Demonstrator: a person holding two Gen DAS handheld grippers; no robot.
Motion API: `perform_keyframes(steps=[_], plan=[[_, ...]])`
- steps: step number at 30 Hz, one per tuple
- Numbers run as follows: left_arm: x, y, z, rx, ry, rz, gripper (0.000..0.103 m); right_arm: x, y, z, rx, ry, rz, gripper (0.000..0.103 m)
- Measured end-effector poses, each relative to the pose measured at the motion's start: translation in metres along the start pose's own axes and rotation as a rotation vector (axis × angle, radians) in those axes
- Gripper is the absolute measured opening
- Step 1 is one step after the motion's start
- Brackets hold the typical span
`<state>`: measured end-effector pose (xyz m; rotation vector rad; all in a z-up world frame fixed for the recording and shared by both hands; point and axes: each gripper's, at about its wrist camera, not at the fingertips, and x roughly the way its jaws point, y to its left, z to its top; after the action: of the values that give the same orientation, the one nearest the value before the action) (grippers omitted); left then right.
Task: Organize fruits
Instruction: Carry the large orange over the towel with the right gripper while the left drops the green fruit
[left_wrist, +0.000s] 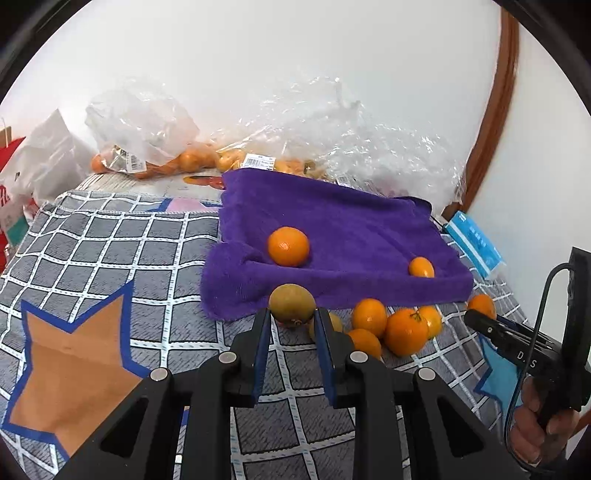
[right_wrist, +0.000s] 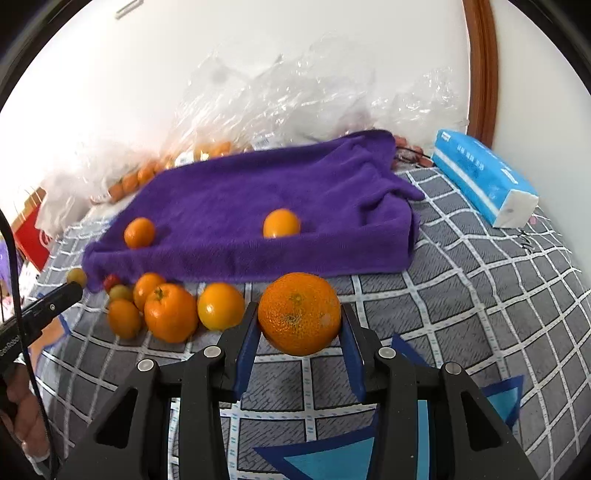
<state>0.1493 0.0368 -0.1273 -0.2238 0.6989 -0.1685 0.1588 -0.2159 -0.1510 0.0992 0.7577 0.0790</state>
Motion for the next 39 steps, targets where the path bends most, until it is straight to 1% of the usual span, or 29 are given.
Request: perform_keyframes(steps=[7, 14, 16, 20, 23, 25, 27, 30, 33, 36, 39], plan=[[-0.011, -0.008, 0.026, -0.006, 0.001, 0.013, 0.023, -0.012, 0.005, 0.022, -0.010, -0.030, 0.011, 0.042], [-0.017, -0.015, 0.061, -0.005, -0.094, 0.034, 0.023, -0.017, 0.020, 0.053, -0.029, -0.087, 0.026, 0.042], [-0.014, -0.015, 0.070, -0.014, -0.107, 0.024, 0.023, -0.017, 0.024, 0.063, -0.033, -0.101, 0.028, 0.042], [0.000, -0.015, 0.086, -0.037, -0.123, 0.033, 0.023, -0.013, 0.030, 0.080, -0.030, -0.124, 0.039, 0.042], [0.012, -0.012, 0.094, -0.057, -0.117, 0.024, 0.023, -0.006, 0.035, 0.092, -0.033, -0.139, 0.045, 0.042], [0.022, -0.011, 0.096, -0.063, -0.113, 0.027, 0.023, -0.002, 0.036, 0.097, -0.032, -0.141, 0.042, 0.042], [0.030, -0.010, 0.095, -0.063, -0.106, 0.031, 0.023, 0.003, 0.037, 0.101, -0.030, -0.156, 0.060, 0.042], [0.043, -0.003, 0.086, -0.076, -0.088, 0.029, 0.023, 0.012, 0.038, 0.099, -0.027, -0.156, 0.067, 0.042], [0.052, 0.005, 0.079, -0.102, -0.075, 0.019, 0.023, 0.027, 0.034, 0.093, -0.024, -0.133, 0.066, 0.042], [0.058, 0.007, 0.077, -0.102, -0.063, 0.035, 0.023, 0.042, 0.030, 0.089, -0.021, -0.087, 0.043, 0.042], [0.060, 0.010, 0.076, -0.121, -0.060, 0.015, 0.023, 0.045, 0.020, 0.089, -0.006, -0.086, 0.030, 0.042]])
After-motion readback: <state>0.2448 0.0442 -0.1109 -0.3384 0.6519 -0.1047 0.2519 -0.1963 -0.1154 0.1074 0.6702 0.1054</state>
